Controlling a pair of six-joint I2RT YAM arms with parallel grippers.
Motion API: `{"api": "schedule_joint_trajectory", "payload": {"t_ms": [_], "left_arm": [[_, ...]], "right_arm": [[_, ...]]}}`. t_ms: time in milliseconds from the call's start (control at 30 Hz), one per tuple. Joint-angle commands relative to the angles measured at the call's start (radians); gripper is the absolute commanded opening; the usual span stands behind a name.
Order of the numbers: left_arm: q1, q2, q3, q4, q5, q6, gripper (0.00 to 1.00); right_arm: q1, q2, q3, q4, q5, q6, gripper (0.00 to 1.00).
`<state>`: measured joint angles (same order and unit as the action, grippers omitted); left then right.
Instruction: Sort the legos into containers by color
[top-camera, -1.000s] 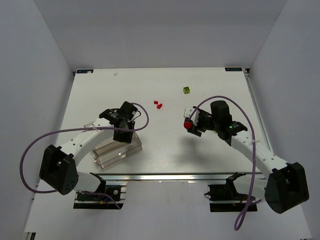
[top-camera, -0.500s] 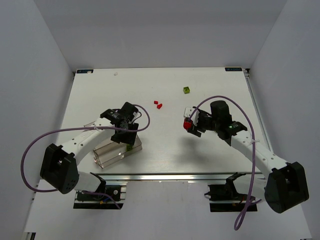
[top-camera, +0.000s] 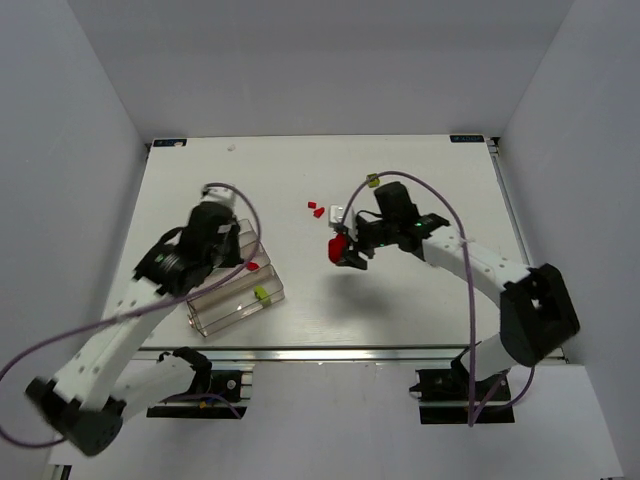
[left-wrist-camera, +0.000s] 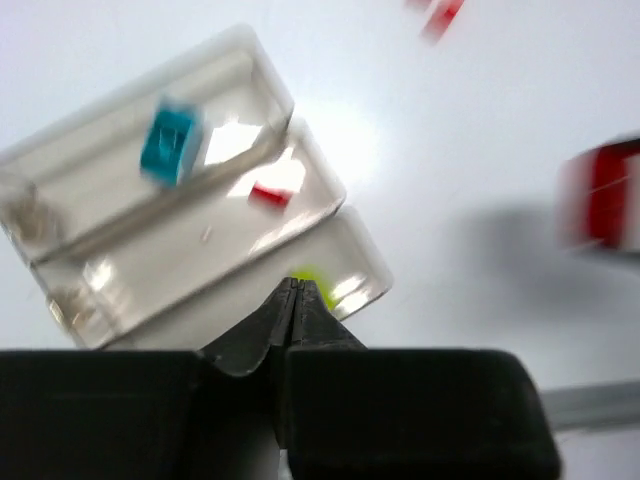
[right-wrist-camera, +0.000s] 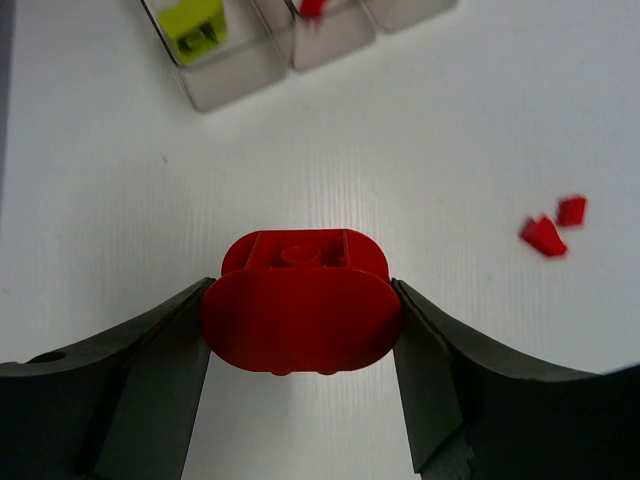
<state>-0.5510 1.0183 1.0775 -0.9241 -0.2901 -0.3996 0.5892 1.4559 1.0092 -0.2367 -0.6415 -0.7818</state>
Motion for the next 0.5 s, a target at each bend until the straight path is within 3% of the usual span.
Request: {"api": "schedule_joint_trajectory", "payload": {"t_ms": [0,167,467], "left_arm": [[0.005,-0.205,0.045,0.161,-0.090,-0.050,0.13],[0.005,-0.280,0.042,0.214,-0.066,-0.047,0.34],[0.005,-0.340,-0.001,0.200,-0.058,-0.051,0.41]], "right_arm": [[0.089,0.142,0.142,0.003,-0.112,0.117,0.00],[0.201,0.311,0.331,0.054,-0.070,0.251,0.00],[0.327,0.615,0.709,0.073,0.083,0.455,0.00]]}}
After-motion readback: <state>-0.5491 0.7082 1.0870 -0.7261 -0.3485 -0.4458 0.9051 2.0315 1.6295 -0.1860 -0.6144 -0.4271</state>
